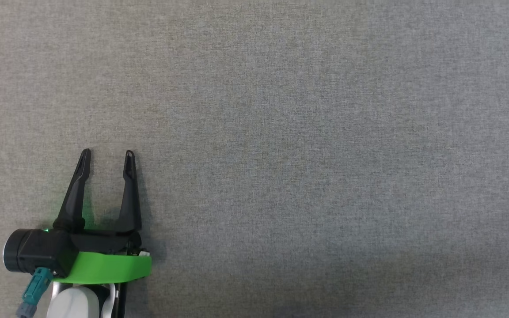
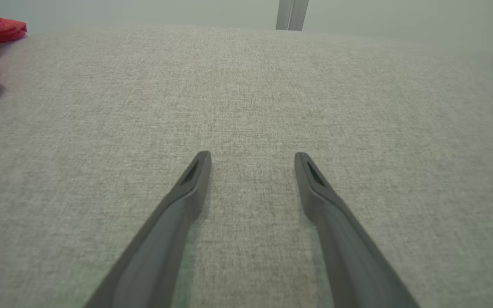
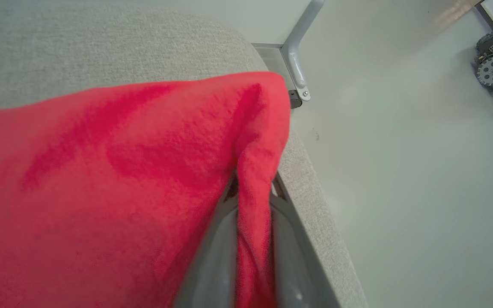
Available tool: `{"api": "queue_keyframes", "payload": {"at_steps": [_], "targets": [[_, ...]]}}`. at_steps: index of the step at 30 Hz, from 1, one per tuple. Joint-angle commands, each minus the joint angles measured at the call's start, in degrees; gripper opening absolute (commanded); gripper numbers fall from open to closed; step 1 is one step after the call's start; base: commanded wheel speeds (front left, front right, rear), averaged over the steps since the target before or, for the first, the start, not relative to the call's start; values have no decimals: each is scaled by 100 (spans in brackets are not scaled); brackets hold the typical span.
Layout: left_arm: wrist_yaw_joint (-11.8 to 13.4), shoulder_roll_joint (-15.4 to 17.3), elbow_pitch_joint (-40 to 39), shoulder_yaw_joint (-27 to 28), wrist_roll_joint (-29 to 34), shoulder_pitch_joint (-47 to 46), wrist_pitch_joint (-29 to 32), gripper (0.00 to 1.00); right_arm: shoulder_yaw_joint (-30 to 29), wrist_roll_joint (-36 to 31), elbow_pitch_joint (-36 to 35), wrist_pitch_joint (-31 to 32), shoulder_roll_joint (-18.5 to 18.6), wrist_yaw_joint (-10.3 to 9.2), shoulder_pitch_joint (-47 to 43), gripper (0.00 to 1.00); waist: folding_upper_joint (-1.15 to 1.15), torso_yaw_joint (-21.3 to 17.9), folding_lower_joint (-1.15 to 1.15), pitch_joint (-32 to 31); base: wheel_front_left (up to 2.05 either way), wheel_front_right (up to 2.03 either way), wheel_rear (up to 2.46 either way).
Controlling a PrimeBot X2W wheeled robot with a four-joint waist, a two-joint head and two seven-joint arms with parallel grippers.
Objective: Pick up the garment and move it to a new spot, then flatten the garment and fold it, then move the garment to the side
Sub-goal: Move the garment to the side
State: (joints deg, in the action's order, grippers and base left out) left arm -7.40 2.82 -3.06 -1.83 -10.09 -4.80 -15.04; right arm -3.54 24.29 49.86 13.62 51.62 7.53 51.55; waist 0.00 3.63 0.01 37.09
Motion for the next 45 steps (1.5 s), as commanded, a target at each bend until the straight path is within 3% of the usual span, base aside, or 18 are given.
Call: {"api": "queue_keyframes", "payload": {"at_steps": [1,2,3,9,12,19,28,32,37,45], "targets": [[-12,15,-25,38,29,-97,-17,100,-58,-135,44,-94,94,-8,135,11,0,-69,-1,101,0,0,0],[-12,15,-29,40,41,-111,-16,100,-64,-245,56,-173,137,-8,177,69,0,-75,-1,107,0,0,0],[-12,15,-32,44,48,-126,-16,100,-98,-343,102,-233,164,-9,219,100,0,-82,-1,112,0,0,0],[-13,15,56,130,-50,-114,-16,100,-141,-942,-36,-1035,-145,-8,372,100,0,-222,-1,-160,0,0,0],[-11,15,130,147,-114,-13,-16,100,-286,-1075,-219,-1585,-518,-8,226,100,0,-311,-1,-481,0,0,0],[-10,15,400,143,-230,290,-16,100,-441,-1455,-1266,-2621,-1747,-8,-1027,100,0,-448,-1,-1486,0,0,0],[-11,16,721,105,-420,600,-17,100,-1036,-1929,-3215,-2879,-3507,-9,-3455,100,0,-395,-1,-2481,0,0,0],[-10,17,816,142,-503,648,-16,100,-1009,-2039,-4029,-2881,-4080,-7,-4326,100,0,-358,-1,-2749,0,0,0],[-11,15,1002,171,-543,841,-16,100,-711,-2041,-4358,-2880,-4455,-8,-5137,100,0,-327,-1,-3210,0,0,0],[126,15,1224,154,-572,1099,-16,100,-189,-1963,-4258,-2882,-4587,-8,-5863,100,0,-138,-1,-3643,0,0,0]]}}
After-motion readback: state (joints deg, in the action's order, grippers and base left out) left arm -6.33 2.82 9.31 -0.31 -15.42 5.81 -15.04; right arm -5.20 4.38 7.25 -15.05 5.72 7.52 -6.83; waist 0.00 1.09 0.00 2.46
